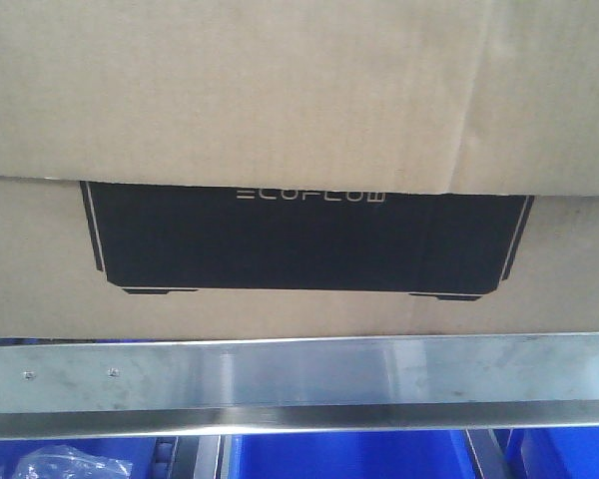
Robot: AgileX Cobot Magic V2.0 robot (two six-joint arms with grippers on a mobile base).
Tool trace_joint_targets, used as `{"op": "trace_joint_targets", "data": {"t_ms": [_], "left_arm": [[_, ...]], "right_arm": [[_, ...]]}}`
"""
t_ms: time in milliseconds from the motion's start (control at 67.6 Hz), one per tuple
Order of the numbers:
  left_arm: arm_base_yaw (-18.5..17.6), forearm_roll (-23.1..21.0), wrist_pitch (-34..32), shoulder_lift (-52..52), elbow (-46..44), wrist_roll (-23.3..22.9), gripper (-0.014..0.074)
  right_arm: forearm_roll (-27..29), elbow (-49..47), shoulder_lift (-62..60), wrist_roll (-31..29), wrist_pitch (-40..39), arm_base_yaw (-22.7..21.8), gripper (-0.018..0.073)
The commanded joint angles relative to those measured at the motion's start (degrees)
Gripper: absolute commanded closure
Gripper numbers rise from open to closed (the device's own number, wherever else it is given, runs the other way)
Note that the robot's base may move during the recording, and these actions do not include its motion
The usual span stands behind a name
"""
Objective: Grab box from left shelf to table start
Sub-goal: 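Clamp the box side walls between both grippers' fingers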
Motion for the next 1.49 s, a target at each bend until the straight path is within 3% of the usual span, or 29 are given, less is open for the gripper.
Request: {"op": "trace_joint_targets", "data": {"t_ms": [0,104,237,547,665,754,887,961,1109,1479], "left_arm": [[0.8,4.3,3.5,5.2,-7.2,-6.8,0.0277],[1.1,7.9,11.0,12.0,-13.3,-10.9,0.0277],[1.1,8.6,16.5,19.8,-19.1,-11.1,0.0277],[1.1,9.5,20.5,26.9,-22.5,-11.1,0.0277],[1.1,10.1,20.3,27.0,-22.5,-11.1,0.0277],[1.1,10.2,20.3,27.0,-22.5,-11.1,0.0277],[1.1,11.5,20.3,27.0,-22.5,-11.1,0.0277],[1.1,11.8,20.3,27.0,-22.5,-11.1,0.0277],[1.1,11.8,20.3,27.0,-22.5,-11.1,0.0277],[1.1,11.8,20.3,27.0,-22.5,-11.1,0.0277]], "right_arm": [[-0.1,0.1,-0.3,-0.3,-5.3,0.1,0.0503],[-0.1,0.1,-0.3,-0.3,-5.3,0.1,0.0503],[-0.1,0.1,-0.3,-0.3,-5.3,0.1,0.0503],[0.7,-1.0,-0.3,-0.3,-9.0,0.1,0.0503],[0.8,-5.6,-0.3,-0.3,-5.3,0.1,0.0484],[0.8,-10.6,-0.1,-0.3,0.5,0.1,0.0346],[0.8,-19.2,2.8,-0.3,6.2,0.1,0.0019],[0.8,-23.8,6.1,-0.3,7.1,0.1,-0.0063],[0.8,-35.4,18.2,-0.3,11.2,0.1,-0.0064],[0.9,-66.5,55.2,-0.3,32.9,0.1,-0.0064]]}}
